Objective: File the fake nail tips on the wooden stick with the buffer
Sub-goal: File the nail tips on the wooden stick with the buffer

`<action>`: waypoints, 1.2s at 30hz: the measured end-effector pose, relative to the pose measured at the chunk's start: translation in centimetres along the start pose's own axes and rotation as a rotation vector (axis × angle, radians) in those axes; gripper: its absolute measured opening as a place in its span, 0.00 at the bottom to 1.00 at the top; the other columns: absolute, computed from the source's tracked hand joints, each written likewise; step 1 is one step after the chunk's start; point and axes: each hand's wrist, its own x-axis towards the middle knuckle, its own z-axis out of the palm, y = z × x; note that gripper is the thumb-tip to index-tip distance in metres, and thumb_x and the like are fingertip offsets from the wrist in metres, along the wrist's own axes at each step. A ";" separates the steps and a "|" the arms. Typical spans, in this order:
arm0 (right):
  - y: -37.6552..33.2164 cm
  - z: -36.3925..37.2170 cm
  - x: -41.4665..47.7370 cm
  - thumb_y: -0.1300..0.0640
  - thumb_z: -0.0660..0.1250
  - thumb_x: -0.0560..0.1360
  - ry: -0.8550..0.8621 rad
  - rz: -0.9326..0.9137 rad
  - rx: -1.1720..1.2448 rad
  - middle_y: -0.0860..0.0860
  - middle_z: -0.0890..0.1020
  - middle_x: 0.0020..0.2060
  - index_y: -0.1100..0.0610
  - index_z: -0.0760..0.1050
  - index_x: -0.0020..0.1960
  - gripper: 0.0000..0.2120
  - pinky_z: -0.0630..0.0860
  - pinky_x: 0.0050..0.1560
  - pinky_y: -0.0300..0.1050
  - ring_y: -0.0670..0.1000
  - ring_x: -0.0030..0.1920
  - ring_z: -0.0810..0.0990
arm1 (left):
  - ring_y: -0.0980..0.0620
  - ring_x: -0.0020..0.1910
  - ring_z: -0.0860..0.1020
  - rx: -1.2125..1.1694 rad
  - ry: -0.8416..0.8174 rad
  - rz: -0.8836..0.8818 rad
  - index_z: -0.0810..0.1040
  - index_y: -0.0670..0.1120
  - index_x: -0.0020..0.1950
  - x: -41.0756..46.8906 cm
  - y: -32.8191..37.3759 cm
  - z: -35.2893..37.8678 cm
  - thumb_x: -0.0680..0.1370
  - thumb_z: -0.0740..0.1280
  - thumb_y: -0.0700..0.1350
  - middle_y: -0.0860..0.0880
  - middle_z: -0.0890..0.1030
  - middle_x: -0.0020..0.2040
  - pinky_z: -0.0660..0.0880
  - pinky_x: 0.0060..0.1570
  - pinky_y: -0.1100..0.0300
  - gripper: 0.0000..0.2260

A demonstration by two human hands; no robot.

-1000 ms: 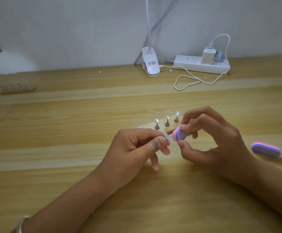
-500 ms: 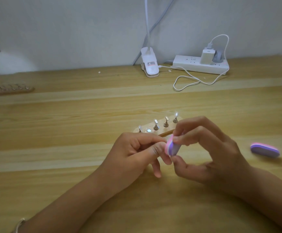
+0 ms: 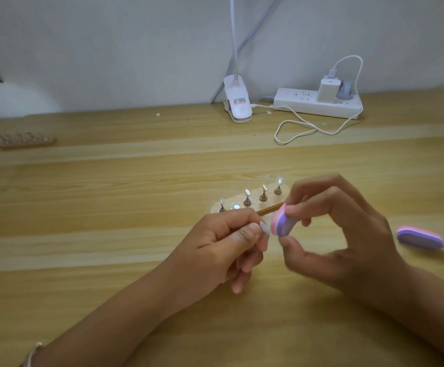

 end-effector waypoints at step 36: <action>-0.5 0.0 0.0 0.61 0.71 0.74 -0.004 0.015 -0.128 0.58 0.79 0.47 0.68 0.81 0.46 0.08 0.71 0.55 0.32 0.46 0.50 0.77 | 0.57 0.23 0.63 -0.090 -0.049 -0.103 0.70 0.43 0.40 -0.2 0.9 -0.2 0.83 0.56 0.43 0.52 0.64 0.28 0.64 0.23 0.68 0.13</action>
